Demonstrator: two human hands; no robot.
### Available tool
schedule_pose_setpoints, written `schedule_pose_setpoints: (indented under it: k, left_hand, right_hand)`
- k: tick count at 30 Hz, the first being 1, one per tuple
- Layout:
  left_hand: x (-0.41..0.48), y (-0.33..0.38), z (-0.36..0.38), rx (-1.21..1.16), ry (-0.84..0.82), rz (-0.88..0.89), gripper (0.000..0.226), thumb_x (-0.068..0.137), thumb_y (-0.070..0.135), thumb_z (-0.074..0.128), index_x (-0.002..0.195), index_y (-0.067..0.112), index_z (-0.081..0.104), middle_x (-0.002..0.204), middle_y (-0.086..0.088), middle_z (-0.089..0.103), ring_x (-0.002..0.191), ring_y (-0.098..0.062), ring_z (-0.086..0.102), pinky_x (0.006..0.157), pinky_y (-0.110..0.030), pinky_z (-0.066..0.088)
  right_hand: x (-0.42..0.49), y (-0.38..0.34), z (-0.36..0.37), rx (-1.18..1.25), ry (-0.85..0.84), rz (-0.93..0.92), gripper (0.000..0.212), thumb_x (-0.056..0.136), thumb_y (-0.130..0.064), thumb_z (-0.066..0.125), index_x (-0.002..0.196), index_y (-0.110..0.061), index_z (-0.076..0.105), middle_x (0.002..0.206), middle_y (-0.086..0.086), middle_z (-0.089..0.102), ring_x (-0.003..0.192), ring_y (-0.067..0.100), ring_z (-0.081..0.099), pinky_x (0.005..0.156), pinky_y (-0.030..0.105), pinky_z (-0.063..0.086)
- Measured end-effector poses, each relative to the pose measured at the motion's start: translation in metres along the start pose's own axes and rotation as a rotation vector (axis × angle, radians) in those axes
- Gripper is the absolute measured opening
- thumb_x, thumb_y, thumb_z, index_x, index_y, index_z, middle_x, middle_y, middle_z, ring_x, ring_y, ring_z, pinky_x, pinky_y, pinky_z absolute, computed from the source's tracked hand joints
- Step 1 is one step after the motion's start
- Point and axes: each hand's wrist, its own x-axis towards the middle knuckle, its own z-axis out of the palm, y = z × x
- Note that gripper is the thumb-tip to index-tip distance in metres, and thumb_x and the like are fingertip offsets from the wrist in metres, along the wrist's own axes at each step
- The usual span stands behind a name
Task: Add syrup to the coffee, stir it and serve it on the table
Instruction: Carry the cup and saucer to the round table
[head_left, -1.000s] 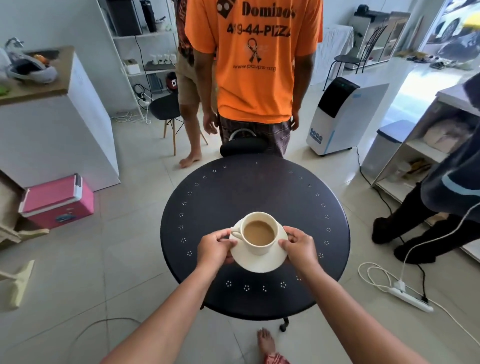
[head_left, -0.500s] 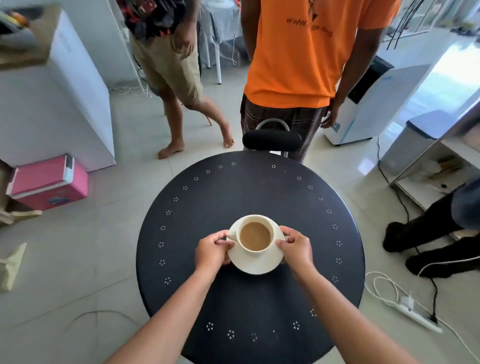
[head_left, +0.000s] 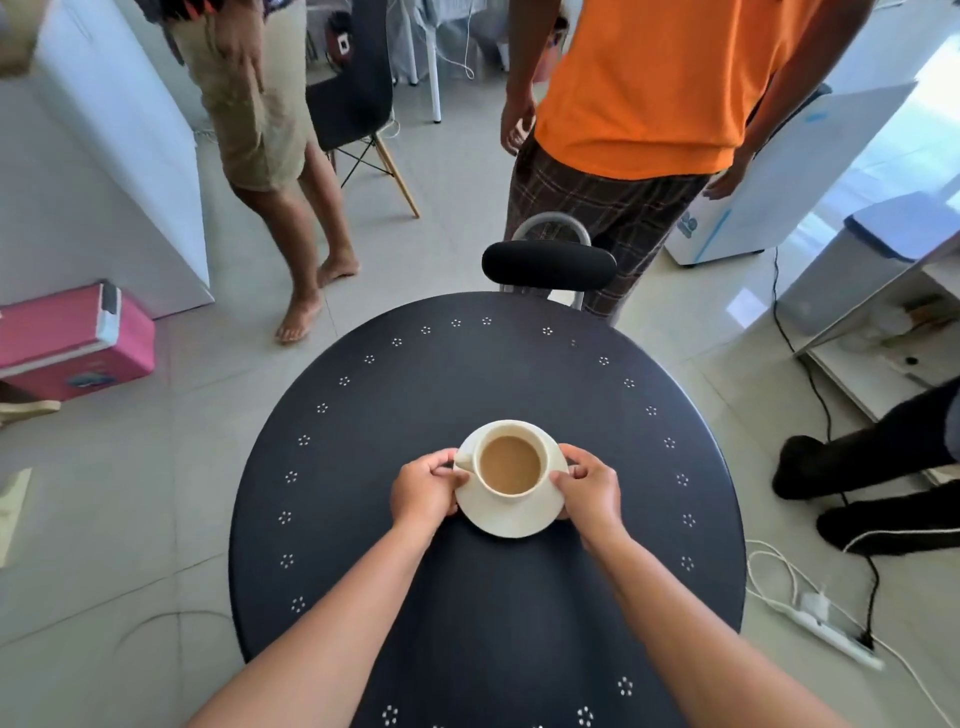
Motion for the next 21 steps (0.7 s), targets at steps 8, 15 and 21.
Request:
schedule_pose_setpoints:
  k: [8,15,21]
  left_hand:
    - [0.016,0.007,0.006,0.074,0.055,-0.032,0.033,0.08,0.015,0.063,0.079,0.045,0.077,0.075,0.001,0.078,0.062,-0.022,0.067,0.077,-0.046,0.063]
    - [0.026,0.012,0.008,0.117,0.087,-0.042,0.04,0.076,0.018,0.064,0.073,0.057,0.071,0.069,0.009,0.077,0.076,-0.029,0.075,0.079,-0.044,0.062]
    - [0.036,0.018,0.008,0.137,0.105,-0.044,0.035,0.076,0.017,0.065,0.077,0.051,0.074,0.056,0.013,0.068,0.058,-0.016,0.063,0.076,-0.045,0.063]
  right_hand:
    - [0.018,-0.005,0.009,-0.069,0.01,0.007,0.044,0.08,-0.009,0.054,0.078,-0.051,0.067,0.074,0.002,0.06,0.078,0.029,0.067,0.07,0.046,0.062]
    - [0.028,-0.011,0.017,-0.147,0.02,0.01,0.042,0.078,-0.011,0.052,0.075,-0.051,0.065,0.069,-0.003,0.057,0.067,0.017,0.058,0.067,0.036,0.054]
    - [0.037,-0.014,0.021,-0.15,0.031,0.019,0.035,0.083,-0.012,0.054,0.095,-0.042,0.067,0.074,-0.006,0.06,0.07,0.009,0.059,0.058,0.025,0.043]
